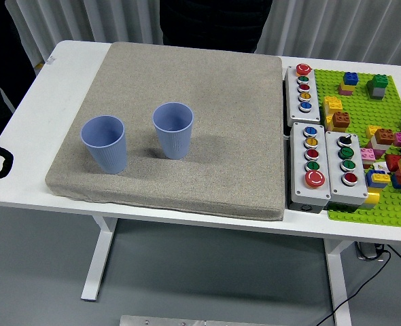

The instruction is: Pick cup pour cup place

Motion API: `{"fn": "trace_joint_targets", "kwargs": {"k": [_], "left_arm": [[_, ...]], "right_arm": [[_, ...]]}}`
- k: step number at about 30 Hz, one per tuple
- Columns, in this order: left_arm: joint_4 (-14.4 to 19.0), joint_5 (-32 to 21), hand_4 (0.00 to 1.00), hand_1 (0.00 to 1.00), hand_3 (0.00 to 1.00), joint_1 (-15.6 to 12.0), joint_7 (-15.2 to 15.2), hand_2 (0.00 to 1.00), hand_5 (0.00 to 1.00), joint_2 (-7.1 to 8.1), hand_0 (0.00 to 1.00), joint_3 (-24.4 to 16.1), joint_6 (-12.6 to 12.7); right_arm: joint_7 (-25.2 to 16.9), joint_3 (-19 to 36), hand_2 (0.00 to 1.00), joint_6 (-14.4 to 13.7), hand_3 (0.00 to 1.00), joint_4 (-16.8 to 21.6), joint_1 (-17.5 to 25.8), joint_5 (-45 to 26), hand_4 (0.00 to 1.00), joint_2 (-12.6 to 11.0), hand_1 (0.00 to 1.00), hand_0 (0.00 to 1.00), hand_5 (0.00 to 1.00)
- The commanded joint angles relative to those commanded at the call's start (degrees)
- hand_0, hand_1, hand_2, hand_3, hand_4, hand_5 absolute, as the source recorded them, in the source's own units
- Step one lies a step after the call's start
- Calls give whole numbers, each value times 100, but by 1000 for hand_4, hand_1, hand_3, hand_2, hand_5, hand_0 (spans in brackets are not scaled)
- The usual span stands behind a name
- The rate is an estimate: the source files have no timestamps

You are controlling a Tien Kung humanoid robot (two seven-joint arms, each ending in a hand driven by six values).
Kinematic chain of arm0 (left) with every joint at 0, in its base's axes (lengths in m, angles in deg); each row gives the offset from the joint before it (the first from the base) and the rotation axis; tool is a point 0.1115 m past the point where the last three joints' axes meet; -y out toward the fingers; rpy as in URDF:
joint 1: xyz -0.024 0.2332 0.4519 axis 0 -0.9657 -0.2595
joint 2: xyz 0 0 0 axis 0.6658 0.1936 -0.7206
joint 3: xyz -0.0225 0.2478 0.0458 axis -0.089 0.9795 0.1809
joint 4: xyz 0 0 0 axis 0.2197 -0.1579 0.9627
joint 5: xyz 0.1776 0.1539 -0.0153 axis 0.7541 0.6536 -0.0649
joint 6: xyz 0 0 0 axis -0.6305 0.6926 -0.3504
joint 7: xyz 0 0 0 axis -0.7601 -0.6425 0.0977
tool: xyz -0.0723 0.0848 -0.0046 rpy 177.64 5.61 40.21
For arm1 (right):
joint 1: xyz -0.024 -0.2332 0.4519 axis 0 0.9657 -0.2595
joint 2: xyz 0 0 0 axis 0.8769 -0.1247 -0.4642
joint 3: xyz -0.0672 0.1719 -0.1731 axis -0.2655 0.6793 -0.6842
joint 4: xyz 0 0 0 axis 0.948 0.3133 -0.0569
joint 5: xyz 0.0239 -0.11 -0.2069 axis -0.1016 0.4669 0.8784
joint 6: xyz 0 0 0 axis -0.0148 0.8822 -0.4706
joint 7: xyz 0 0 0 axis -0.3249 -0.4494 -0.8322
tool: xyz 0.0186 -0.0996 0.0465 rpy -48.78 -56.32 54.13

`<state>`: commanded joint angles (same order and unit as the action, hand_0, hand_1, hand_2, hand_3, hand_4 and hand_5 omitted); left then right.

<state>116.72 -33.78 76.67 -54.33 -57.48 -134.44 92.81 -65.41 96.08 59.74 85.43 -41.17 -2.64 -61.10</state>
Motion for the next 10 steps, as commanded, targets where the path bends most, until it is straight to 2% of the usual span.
{"fn": "trace_joint_targets", "kwargs": {"k": [10], "left_arm": [[46, 60, 942, 833, 975, -138, -14, 928, 998, -24, 837, 17, 8]], "right_arm": [[18, 43, 564, 15, 570, 0, 85, 99, 2, 20, 633, 674, 135]]}}
